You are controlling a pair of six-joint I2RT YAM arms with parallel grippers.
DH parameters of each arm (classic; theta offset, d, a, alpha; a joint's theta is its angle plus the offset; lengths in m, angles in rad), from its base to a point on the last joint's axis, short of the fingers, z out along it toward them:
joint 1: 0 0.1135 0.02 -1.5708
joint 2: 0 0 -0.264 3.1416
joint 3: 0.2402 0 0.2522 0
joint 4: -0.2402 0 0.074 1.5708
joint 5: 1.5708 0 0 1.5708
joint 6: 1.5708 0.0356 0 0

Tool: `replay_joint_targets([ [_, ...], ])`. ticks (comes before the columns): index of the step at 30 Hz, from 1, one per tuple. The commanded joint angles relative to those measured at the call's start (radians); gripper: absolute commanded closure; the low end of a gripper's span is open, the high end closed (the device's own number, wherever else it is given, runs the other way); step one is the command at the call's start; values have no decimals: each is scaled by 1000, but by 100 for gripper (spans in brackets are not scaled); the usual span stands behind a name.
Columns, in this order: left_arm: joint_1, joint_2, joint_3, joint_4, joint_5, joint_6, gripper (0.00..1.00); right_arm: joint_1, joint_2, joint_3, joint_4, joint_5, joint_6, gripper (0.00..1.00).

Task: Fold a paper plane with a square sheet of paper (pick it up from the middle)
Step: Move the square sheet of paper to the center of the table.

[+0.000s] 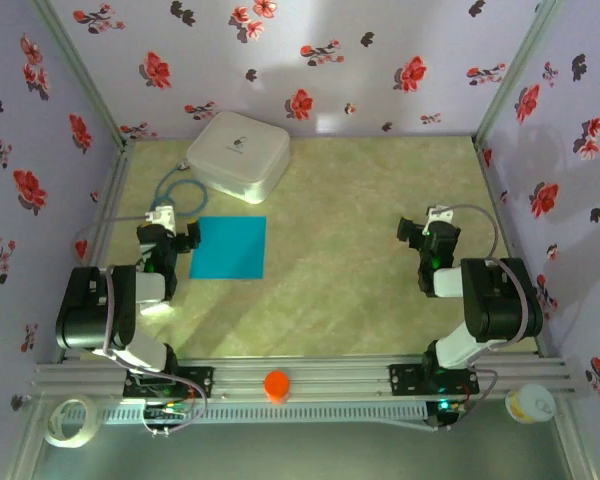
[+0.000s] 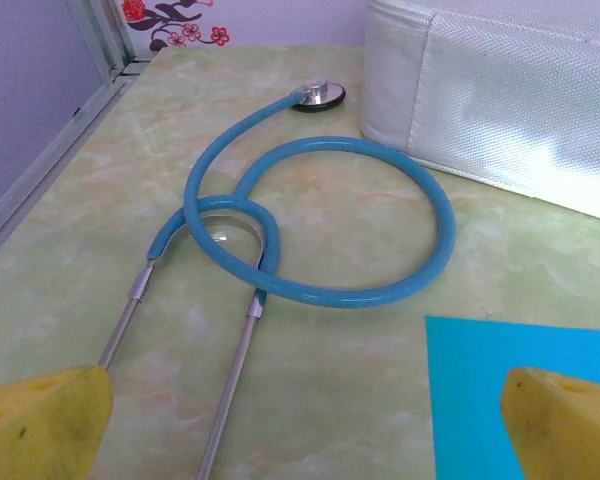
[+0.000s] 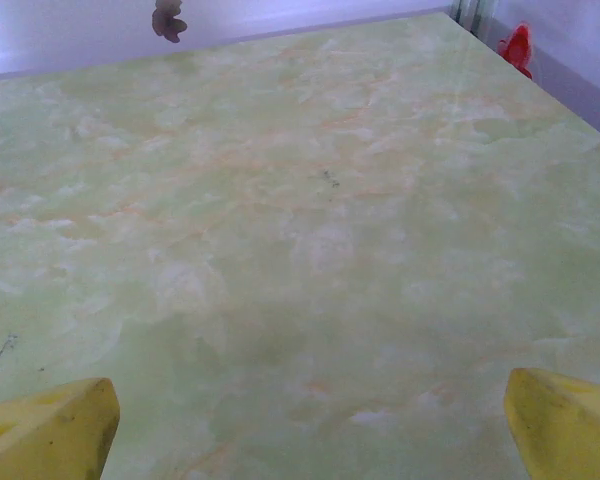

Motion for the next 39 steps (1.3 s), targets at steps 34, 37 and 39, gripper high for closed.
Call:
replay_joint_targets([
  [34, 7, -76, -28, 20, 75, 33, 0, 7, -37, -20, 37, -44, -38, 1],
  [37, 8, -175, 12, -148, 50, -1, 0, 13, -93, -36, 18, -45, -48, 1],
  [39, 15, -222, 60, -295, 1, -66, 0, 16, -165, 0, -121, -66, -47, 1],
])
